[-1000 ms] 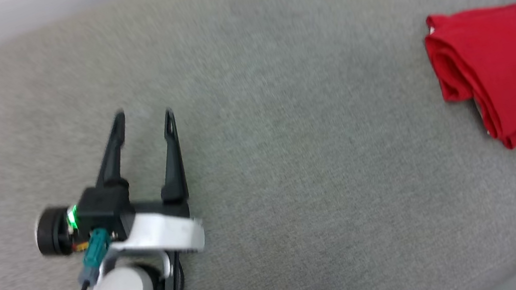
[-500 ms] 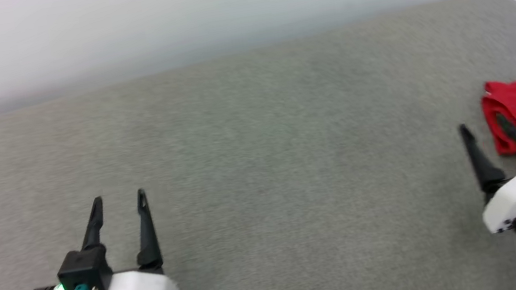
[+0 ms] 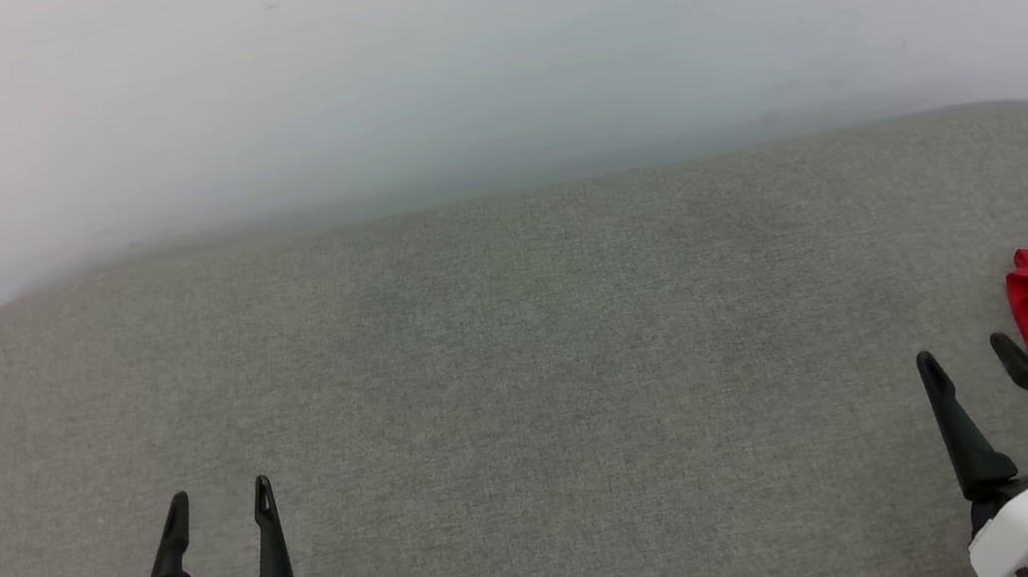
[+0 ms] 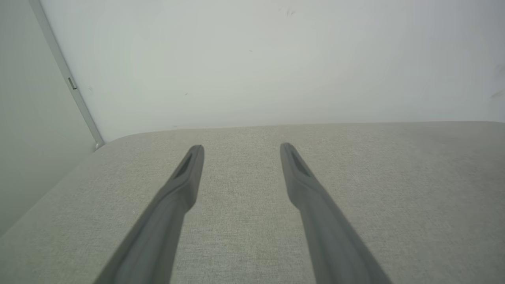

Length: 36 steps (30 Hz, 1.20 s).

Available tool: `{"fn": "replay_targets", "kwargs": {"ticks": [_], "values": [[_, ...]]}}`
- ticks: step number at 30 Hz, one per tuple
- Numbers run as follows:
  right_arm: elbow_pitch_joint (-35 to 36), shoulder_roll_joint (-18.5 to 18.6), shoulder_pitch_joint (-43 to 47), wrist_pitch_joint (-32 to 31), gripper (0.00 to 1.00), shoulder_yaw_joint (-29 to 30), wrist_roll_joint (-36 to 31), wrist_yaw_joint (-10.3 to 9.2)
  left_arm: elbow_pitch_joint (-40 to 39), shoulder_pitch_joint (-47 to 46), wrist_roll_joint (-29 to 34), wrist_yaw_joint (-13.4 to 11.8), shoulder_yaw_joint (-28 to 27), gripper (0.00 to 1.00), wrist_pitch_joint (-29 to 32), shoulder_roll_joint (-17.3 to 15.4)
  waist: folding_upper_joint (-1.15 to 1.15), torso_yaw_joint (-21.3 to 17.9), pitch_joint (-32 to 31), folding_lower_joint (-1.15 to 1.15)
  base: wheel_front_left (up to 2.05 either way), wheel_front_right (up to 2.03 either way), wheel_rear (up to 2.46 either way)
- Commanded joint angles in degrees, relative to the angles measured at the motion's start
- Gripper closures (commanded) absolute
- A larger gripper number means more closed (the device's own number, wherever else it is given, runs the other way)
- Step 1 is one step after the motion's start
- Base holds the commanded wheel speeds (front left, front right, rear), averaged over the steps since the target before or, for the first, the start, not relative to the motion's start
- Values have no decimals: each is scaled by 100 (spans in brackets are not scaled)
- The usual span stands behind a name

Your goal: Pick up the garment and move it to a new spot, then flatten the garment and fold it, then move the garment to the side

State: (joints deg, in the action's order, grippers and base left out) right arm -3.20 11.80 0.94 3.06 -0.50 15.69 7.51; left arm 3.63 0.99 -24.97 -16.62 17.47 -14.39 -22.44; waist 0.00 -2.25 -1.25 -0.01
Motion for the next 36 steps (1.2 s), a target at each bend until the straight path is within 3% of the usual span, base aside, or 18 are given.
{"fn": "replay_targets", "kwargs": {"ticks": [1, 10, 28, 29, 36], "values": [[107, -46, 100, -36, 0, 22, -20, -4, -2, 82, -36, 32, 4, 0, -40, 38, 0, -25, -45, 1, 0, 0, 0], [436, -95, 239, -284, 0, 37, -48, -4, 102, 233, -71, 24, 60, 0, -45, 72, 0, 25, -166, 1, 0, 0, 0], [400, -139, 223, -262, 0, -21, -11, -4, 141, 103, -95, 57, -36, 0, -68, 52, 0, 39, -156, 1, 0, 0, 0], [404, -130, 252, -304, 100, -21, -19, 0, 166, 162, -102, 47, -19, 100, -42, 82, 0, 39, -156, 1, 0, 0, 0], [195, -199, 213, -359, 100, 23, 516, 0, 259, 189, -580, 194, -124, 100, 96, 272, 0, 46, -143, 1, 0, 0, 0]]}}
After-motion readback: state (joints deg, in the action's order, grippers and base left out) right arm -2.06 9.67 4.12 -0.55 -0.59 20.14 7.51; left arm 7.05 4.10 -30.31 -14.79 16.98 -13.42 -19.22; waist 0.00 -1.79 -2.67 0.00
